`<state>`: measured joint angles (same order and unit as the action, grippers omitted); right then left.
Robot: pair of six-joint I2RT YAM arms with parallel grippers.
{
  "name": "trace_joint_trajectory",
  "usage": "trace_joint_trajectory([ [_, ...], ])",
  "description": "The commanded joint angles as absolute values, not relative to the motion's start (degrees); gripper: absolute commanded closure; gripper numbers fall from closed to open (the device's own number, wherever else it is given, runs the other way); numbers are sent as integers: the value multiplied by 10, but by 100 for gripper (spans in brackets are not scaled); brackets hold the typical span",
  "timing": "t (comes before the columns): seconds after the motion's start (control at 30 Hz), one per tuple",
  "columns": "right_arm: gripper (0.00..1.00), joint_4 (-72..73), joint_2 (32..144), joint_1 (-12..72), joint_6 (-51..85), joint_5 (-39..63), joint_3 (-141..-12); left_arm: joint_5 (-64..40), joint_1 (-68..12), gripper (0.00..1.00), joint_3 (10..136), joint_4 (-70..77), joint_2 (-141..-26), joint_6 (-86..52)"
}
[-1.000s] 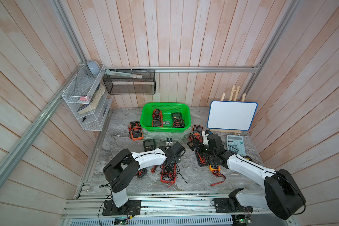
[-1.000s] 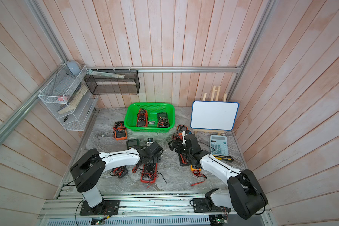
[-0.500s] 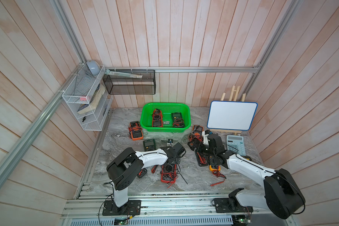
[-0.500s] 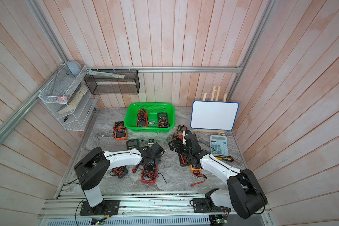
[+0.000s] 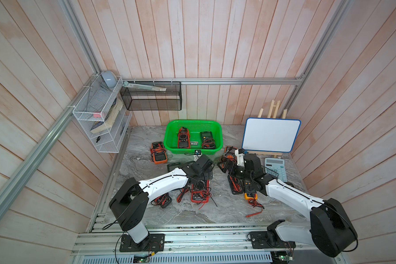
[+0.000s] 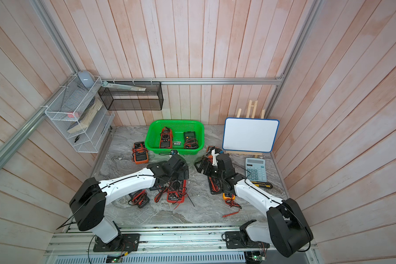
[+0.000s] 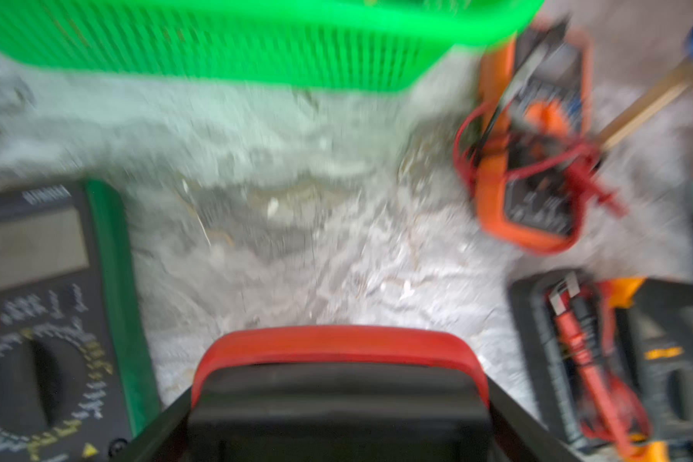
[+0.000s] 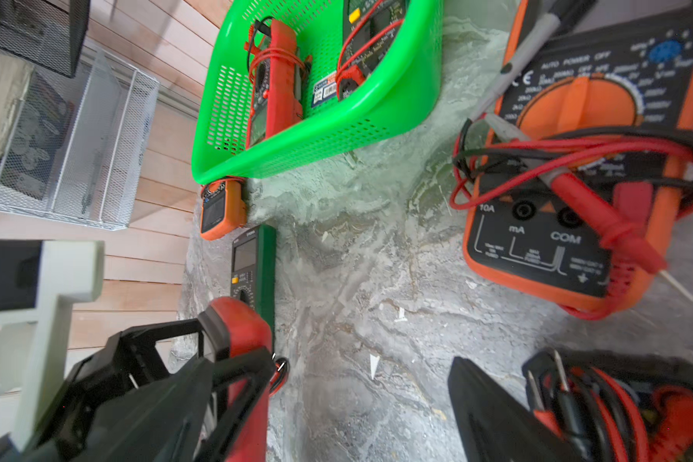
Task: Put the multimeter into the basket
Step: Pick up the multimeter from the center of the board, then place the multimeter in the basket.
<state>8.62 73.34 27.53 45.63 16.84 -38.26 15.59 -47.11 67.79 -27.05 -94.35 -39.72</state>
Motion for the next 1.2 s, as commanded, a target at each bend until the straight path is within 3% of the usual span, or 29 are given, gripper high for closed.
trace_joint_trajectory([
  [0.0,2,113,722,267,465,181,-408,158,-442,100,712,-262,-914,-366],
  [0.2,2,148,733,258,466,189,-434,157,-376,100,793,-226,-915,-297],
  [0.43,2,202,761,258,457,182,-443,165,-321,100,918,-138,-992,-208],
  [0.83,2,297,806,258,467,173,-412,211,-305,100,1064,28,-1172,-88],
  [1.17,2,261,797,258,439,151,-410,239,-294,100,1143,97,-1296,-53],
])
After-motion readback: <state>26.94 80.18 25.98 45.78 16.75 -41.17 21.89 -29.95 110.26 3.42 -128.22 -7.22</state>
